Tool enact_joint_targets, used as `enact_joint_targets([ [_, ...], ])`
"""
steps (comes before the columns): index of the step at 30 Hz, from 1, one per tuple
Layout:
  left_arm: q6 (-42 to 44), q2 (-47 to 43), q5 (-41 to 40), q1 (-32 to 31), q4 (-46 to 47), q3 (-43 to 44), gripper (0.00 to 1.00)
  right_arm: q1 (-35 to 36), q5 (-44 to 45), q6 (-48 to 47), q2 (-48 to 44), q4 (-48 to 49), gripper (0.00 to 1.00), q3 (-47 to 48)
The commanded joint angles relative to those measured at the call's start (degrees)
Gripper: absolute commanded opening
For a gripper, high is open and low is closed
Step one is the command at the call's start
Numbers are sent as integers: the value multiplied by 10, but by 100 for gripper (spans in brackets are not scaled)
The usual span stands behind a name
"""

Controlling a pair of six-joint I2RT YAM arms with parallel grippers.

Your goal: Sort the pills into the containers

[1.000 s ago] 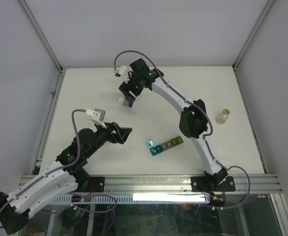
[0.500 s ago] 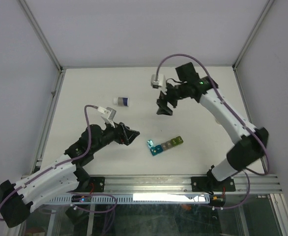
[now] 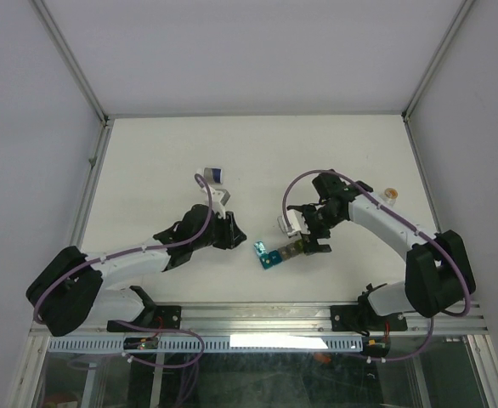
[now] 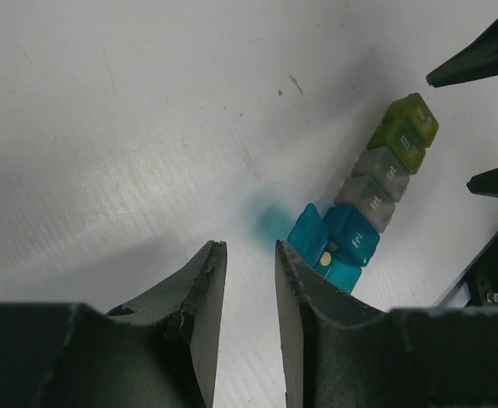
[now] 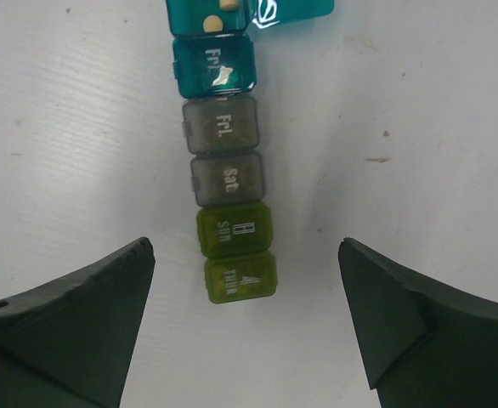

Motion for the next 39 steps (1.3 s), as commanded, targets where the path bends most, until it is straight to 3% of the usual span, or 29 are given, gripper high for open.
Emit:
enact_joint_targets([
  [1, -15, 45, -4, 4, 56, 38, 29, 15, -29, -49, 19, 65, 92, 12],
  [23, -37, 187, 74, 5, 142, 67, 26, 74, -2, 9, 77, 125, 70, -47],
  [28, -42, 191, 102, 4, 161, 65, 23, 76, -4, 20, 80, 138, 64, -52],
  [33, -47, 167, 142, 4, 199, 48, 20, 76, 2, 42, 88, 146, 51, -47],
  [39, -55, 150, 197, 1, 208, 40, 16, 76, 3, 63, 94, 157, 45, -47],
])
